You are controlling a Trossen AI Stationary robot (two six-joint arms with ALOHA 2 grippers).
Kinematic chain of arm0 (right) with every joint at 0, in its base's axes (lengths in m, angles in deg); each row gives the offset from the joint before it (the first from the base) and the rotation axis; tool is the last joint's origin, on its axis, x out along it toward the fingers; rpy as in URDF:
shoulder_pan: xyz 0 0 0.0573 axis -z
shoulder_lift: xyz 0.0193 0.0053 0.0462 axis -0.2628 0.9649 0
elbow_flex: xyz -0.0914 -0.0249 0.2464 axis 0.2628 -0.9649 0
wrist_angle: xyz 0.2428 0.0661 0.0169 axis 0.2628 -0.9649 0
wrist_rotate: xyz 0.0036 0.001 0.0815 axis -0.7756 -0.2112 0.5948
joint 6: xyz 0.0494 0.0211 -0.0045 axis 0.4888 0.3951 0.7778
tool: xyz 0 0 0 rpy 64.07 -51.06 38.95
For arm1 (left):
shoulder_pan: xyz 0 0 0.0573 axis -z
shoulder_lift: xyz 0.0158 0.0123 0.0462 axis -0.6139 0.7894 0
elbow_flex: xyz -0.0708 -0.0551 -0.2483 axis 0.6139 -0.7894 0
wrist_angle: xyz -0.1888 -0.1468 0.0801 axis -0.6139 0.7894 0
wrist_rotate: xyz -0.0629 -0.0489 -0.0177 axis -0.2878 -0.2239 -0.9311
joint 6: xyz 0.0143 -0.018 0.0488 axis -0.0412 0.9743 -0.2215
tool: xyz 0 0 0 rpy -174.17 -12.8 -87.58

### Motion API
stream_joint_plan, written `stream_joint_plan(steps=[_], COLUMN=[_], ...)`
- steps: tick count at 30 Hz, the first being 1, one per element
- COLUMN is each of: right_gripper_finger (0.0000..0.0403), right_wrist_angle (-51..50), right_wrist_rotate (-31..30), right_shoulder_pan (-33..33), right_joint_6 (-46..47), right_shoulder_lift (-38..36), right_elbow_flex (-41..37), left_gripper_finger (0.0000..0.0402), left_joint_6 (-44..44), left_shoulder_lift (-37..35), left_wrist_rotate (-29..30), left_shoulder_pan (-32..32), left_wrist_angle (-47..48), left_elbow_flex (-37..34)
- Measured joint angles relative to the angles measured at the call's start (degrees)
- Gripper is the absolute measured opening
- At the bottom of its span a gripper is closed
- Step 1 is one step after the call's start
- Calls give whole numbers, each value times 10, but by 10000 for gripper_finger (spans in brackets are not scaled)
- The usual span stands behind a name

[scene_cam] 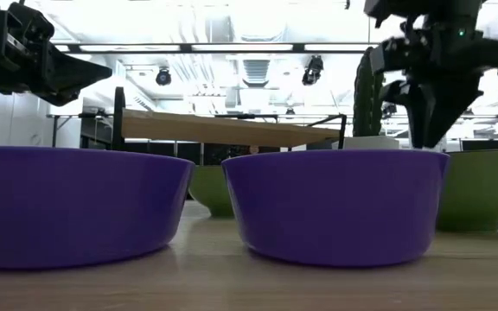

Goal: Pick & Place Mini bowls
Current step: Put the top blue bowl on the shelf

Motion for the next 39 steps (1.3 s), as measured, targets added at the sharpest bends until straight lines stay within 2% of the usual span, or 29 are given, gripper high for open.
stream_joint_plan(steps=[11, 27, 33, 39], right_gripper_finger=[75, 65, 48, 12], right_wrist_angle=[32, 46, 51, 49], right_wrist_rotate=[-17, -34, -59, -59], right_shoulder_pan=[0, 2, 2, 2], right_joint_6=[-5, -15, -13, -1], right_shoulder_lift=[74, 98, 111, 97], right_elbow_flex=[-14, -16, -16, -16], left_gripper_finger=[0, 0, 0, 0], left_joint_6=[0, 0, 0, 0], left_shoulder_lift=[0, 0, 0, 0], left_wrist_rotate=[0, 0, 0, 0], left_shoulder_pan=[0, 0, 0, 0], left_wrist_angle=[0, 0, 0, 0], left_elbow_flex=[0, 0, 0, 0])
